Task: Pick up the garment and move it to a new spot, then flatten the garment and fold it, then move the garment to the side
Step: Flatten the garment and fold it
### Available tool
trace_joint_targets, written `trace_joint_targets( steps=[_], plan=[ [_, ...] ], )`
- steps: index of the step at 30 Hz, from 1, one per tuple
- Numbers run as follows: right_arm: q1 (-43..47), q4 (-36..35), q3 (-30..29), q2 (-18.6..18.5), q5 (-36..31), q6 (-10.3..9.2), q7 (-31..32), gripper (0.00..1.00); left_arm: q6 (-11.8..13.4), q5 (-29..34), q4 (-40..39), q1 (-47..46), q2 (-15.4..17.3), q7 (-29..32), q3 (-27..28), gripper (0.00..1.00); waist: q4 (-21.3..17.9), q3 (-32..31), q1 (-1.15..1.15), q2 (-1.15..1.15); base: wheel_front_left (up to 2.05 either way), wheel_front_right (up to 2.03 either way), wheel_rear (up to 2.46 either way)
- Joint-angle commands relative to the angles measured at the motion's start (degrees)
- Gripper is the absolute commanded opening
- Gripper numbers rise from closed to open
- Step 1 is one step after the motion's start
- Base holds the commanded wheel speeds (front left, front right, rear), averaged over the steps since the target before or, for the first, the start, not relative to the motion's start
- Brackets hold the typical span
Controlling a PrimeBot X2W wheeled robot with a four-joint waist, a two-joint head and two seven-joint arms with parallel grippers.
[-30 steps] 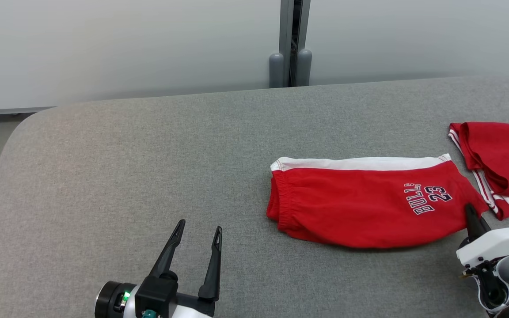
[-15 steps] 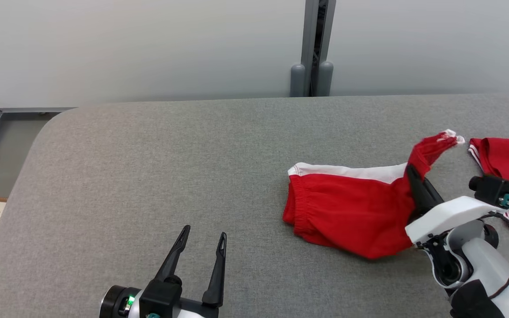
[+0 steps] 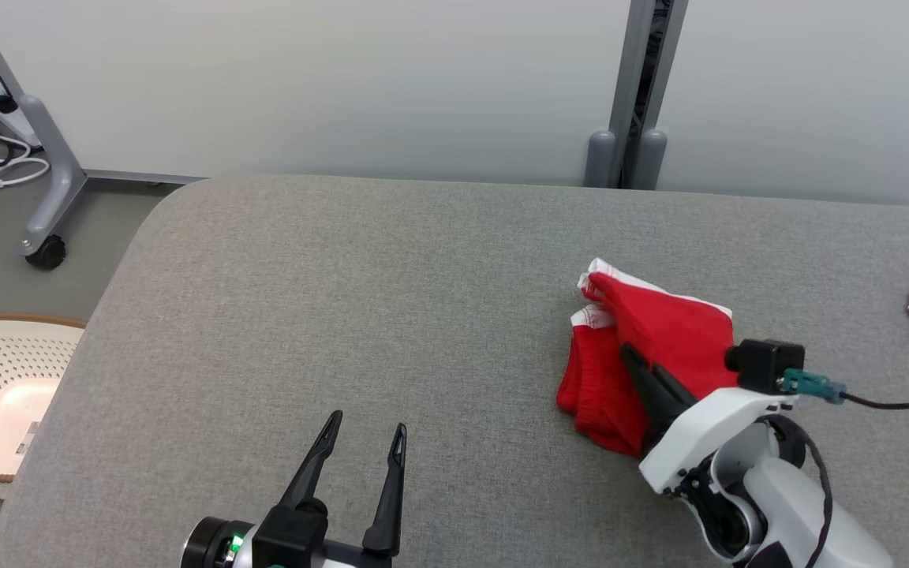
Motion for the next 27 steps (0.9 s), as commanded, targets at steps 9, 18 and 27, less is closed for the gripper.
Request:
trace_joint_targets(
  steps=[9, 18, 27],
  plan=[
    [7.45, -4.94, 3.09, 2.56, 0.73, 0.00, 4.04, 1.00, -0.08, 0.38, 0.01, 1.46, 0.18, -0.24, 0.35, 1.00, 0.37, -0.71, 0.00, 0.00, 0.00, 0.00, 0.00],
    [9.31, -12.31, 3.01, -0.58, 0.82, 0.00, -0.23, 1.00, 0.55, -0.18, -0.17, 0.99, 0.20, -0.24, 1.10, 1.00, -2.33, -0.58, 0.00, 0.00, 0.00, 0.00, 0.00],
    [6.85, -9.26, -2.92, -2.85, -10.80, 0.00, -5.70, 1.00, 1.43, -1.77, -0.56, -0.22, 0.19, -0.24, 2.64, 1.00, -5.64, -0.38, 0.00, 0.00, 0.00, 0.00, 0.00]
  ],
)
